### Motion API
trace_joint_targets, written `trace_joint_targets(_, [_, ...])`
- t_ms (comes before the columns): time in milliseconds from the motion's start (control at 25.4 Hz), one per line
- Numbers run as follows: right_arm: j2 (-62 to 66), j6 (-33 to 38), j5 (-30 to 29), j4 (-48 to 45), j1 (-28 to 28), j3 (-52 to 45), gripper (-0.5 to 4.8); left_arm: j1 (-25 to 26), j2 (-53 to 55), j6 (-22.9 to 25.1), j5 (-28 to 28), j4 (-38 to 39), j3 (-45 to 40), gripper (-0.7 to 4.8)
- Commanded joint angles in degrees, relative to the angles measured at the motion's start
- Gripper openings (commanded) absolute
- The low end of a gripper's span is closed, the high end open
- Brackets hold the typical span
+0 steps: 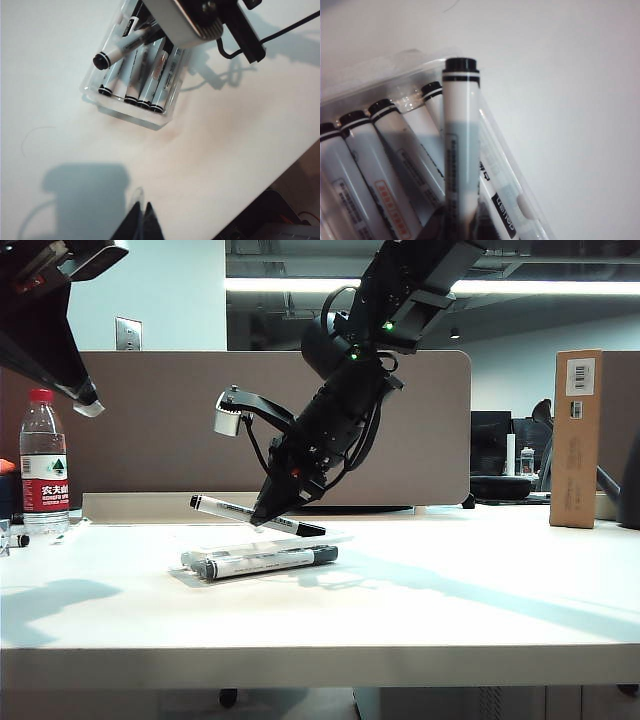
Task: Pick up the markers scattered on the table and put them into the packaging box, making sure the markers fit the shape of the box's grooves.
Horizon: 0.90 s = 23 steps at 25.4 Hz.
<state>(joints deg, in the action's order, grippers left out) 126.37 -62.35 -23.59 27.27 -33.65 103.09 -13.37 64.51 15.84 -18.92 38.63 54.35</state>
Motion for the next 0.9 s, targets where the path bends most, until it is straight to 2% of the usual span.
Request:
trace_joint_targets(39, [-0.31, 2.82, 1.03, -0.5, -0.07, 0.15, 2.14, 0.02, -0.2, 0.11, -0.17, -0.46, 0.13, -0.06])
trace_joint_targets(472, [-0.68, 2.93, 1.01, -0.59, -0.07, 0.15, 2.11, 0.02, -0.2, 0.24, -0.15, -0.61, 0.13, -0.06])
trace_joint_targets(551, [-1.55, 4.66, 1.01, -1.38, -0.07, 0.2, 2.09, 0.02, -0.2, 0.24, -0.15, -0.59, 0.13, -0.06])
trace_joint_targets(708, [-3.37, 12.5, 1.11, -1.31, 0.2, 2.54, 1.4, 0.02, -0.2, 0.22, -0.15, -0.94, 0.13, -0.06])
trace_joint_targets(787, [-4.15, 16.57, 2.05, -0.46, 0.28, 3.41, 1.37, 0.02, -0.2, 0.24, -0.17, -1.07, 0.13, -0.06])
trace_joint_targets(826, [-5.11, 18.67, 3.02, 1.07, 0.37, 3.65, 1.13, 0.02, -0.2, 0.22, -0.17, -1.05, 0.13, -0.06])
trace_joint_targets(866, [-6.56, 19.45, 3.76, 4.2, 0.37, 3.65, 0.62, 0.02, -0.2, 0.22, -0.17, -1.07, 0.13, -0.06])
trace_joint_targets(905, [-7.3, 19.96, 4.17, 6.01, 0.37, 3.65, 0.42, 0.0, -0.2, 0.2, -0.17, -1.07, 0.13, -0.06])
